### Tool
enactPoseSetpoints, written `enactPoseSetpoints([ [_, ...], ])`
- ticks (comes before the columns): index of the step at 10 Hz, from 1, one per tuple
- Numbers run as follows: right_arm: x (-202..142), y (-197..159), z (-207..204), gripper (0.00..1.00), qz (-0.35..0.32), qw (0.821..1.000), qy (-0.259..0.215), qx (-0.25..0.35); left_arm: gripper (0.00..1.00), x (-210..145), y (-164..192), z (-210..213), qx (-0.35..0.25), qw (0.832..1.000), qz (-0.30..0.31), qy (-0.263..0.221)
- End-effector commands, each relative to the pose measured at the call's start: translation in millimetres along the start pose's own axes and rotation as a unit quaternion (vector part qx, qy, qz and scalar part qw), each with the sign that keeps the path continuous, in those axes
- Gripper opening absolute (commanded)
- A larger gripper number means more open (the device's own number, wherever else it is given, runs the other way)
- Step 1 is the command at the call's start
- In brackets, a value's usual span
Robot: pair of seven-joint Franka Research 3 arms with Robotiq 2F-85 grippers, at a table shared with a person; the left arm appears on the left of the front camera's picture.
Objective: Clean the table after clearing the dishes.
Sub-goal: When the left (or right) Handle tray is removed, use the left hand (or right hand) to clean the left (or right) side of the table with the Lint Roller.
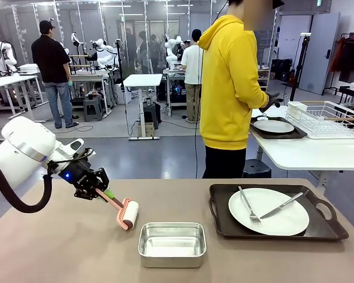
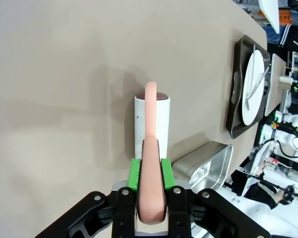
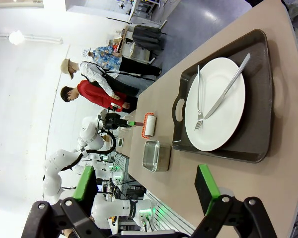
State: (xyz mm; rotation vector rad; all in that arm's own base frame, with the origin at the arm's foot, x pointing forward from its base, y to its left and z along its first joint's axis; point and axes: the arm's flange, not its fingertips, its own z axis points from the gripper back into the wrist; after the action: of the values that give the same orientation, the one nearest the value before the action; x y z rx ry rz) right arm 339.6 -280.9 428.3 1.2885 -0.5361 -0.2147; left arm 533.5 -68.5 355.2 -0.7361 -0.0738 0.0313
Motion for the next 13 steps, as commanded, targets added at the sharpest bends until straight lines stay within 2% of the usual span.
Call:
enactPoseSetpoints([
  [1,-1,3,2,1.0,0.003,1.0,0.0,0.003,0.21,7,16,3,-0.01,1.0,-0.005,-0.009],
  [3,-1,3,2,1.0,0.003,1.0,0.0,0.003,0.21,1,41,9,-0.003,0.999,-0.032,-0.025],
  [10,-1,3,2,1.0,0.003,1.0,0.0,0.003,0.21,3,133,71,-0.001,0.998,-0.023,-0.056],
  [11,-1,3,2,1.0,0.003,1.0,0.0,0.003,0.21,5,145,82,0.006,0.998,-0.023,-0.063],
  [13,-1,3,2,1.0,0.003,1.0,0.0,0.003,0.21,8,174,107,0.056,0.995,-0.007,-0.078],
])
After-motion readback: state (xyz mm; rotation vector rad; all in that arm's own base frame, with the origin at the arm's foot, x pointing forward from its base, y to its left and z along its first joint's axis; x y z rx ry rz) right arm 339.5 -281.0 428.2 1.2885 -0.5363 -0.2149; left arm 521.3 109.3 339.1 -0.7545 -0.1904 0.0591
